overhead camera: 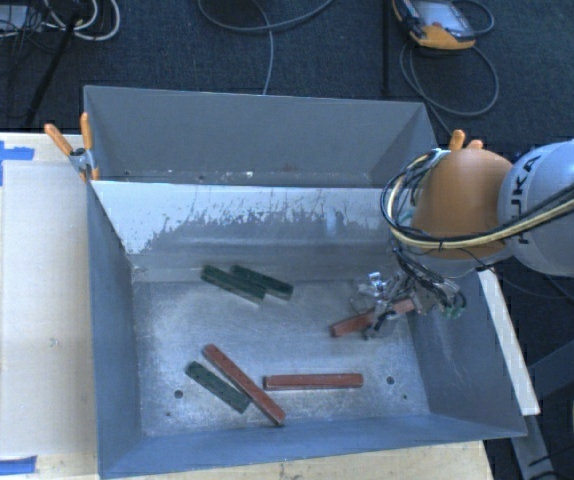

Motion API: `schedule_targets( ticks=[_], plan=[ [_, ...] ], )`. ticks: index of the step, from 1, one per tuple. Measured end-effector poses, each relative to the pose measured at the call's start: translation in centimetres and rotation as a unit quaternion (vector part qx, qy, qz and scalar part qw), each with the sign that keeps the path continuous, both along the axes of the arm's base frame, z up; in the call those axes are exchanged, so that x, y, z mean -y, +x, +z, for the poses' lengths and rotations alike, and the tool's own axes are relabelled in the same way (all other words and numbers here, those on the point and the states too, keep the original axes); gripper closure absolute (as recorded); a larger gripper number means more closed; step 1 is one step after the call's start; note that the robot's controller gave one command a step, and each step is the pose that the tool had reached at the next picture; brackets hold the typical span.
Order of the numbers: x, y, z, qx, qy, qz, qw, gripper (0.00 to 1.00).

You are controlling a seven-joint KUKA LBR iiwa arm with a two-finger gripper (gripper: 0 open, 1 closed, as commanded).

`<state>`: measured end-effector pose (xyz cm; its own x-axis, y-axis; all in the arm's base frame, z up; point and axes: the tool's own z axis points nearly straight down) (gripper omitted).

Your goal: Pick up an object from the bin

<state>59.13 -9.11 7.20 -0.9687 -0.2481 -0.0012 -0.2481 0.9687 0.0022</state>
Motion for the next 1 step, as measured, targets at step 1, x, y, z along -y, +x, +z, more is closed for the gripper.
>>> schedule_targets(
  ticks=[1],
  plan=[
    [0.81, 0.64, 15.35, 0.0051, -0.002, 0.043, 0.9991, 1.0]
  ],
)
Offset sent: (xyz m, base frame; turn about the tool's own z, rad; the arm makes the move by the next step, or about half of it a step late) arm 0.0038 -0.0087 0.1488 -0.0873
